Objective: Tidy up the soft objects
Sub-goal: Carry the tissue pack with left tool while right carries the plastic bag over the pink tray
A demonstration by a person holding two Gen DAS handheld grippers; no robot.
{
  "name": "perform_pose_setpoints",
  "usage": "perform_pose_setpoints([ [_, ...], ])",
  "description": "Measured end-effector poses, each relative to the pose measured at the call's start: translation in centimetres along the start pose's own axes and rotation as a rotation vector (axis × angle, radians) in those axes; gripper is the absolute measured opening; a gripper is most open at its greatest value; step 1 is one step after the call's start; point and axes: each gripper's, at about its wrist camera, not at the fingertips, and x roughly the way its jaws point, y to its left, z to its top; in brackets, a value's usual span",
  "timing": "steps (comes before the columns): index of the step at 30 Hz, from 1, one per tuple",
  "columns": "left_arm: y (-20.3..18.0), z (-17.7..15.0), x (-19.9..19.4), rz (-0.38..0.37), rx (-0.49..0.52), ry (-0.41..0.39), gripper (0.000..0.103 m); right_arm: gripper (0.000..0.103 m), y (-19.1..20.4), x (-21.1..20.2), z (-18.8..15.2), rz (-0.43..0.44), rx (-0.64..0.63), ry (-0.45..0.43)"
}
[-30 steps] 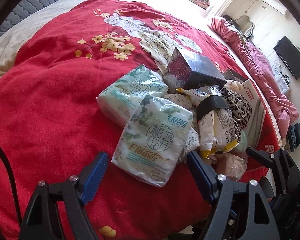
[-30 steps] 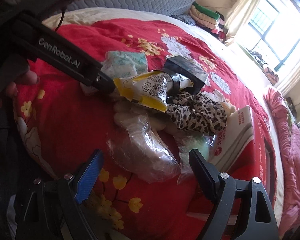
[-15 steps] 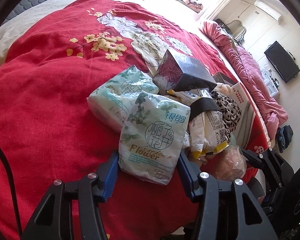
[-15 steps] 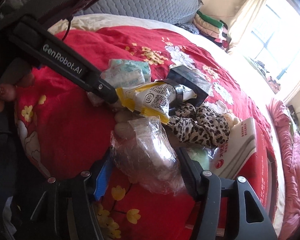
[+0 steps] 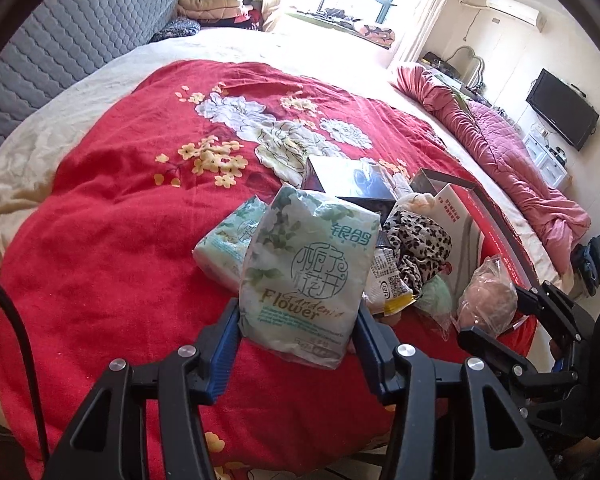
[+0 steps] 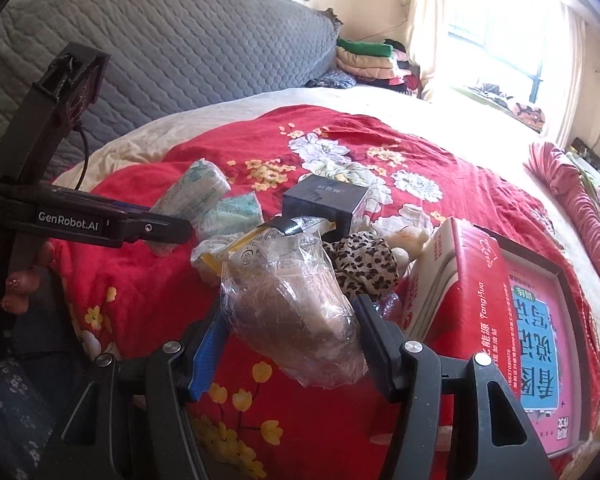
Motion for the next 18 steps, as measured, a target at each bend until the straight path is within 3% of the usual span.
perform_pose_setpoints([
  [11,-6.9,2.2,-1.4,-0.066,0.076,-0.004,0.053,0.063,-4.5,-5.5,-0.3,-0.076,0.159,-0.120],
  [18,-12.8,3.8,-1.4,-0.113,0.140,-0.006,0.053,0.063,-9.0,-9.0,-1.0,-0.176,0.295,-0.189],
])
